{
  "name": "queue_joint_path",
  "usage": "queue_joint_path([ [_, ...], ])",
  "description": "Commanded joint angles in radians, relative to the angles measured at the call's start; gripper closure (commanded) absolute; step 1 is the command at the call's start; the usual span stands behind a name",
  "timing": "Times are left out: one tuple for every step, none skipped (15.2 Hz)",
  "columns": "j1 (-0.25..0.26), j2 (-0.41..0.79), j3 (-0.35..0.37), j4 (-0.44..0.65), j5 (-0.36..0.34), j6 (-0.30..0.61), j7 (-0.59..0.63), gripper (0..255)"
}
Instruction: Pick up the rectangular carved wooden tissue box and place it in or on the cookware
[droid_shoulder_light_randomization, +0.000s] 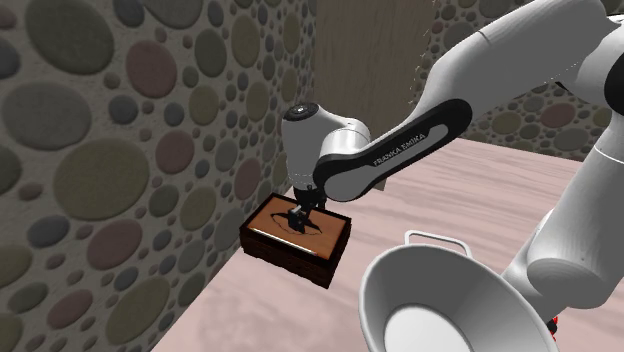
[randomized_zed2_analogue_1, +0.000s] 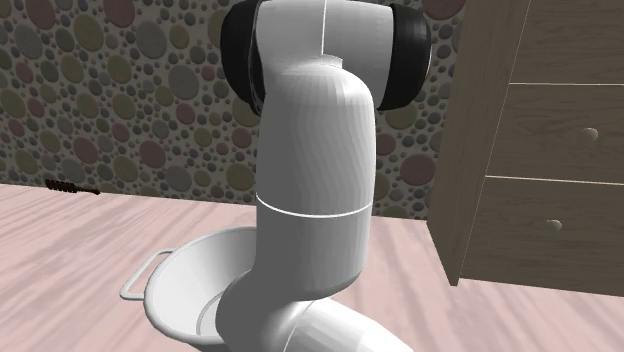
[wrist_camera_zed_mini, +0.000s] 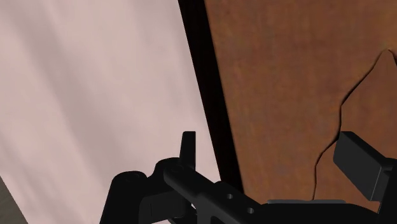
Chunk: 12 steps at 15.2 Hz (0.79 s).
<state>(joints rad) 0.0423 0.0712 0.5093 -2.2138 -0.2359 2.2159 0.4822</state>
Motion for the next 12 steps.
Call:
queue_joint_path([
  [0.0, 0.0, 0.0, -0.002, -0.001, 0.002, 0.0, 0],
  [0.0, 0.0, 0.0, -0.002, -0.001, 0.002, 0.0, 0],
  [0.0, 0.0, 0.0, -0.002, -0.001, 0.002, 0.0, 0],
  [0.0, 0.0, 0.0, -0.002, -0.001, 0.002, 0.0, 0],
  [0.0, 0.0, 0.0, -0.002, -0.001, 0.002, 0.0, 0],
  [0.0, 0.0, 0.0, -0.002, -0.001, 0.002, 0.0, 0],
  [0.0, 0.0, 0.0, -0.002, 0.0, 0.002, 0.0, 255],
  [0.0, 0.0, 0.0, -0.002, -0.001, 0.002, 0.0, 255],
  [0.0, 0.001, 0.0, -0.001, -0.001, 0.002, 0.001, 255],
  [0.0, 0.001, 0.0, -0.001, -0.001, 0.002, 0.001, 255],
  [0.0, 0.002, 0.0, 0.0, -0.001, 0.002, 0.001, 255],
  [0.0, 0.001, 0.0, 0.0, -0.001, 0.002, 0.001, 255],
])
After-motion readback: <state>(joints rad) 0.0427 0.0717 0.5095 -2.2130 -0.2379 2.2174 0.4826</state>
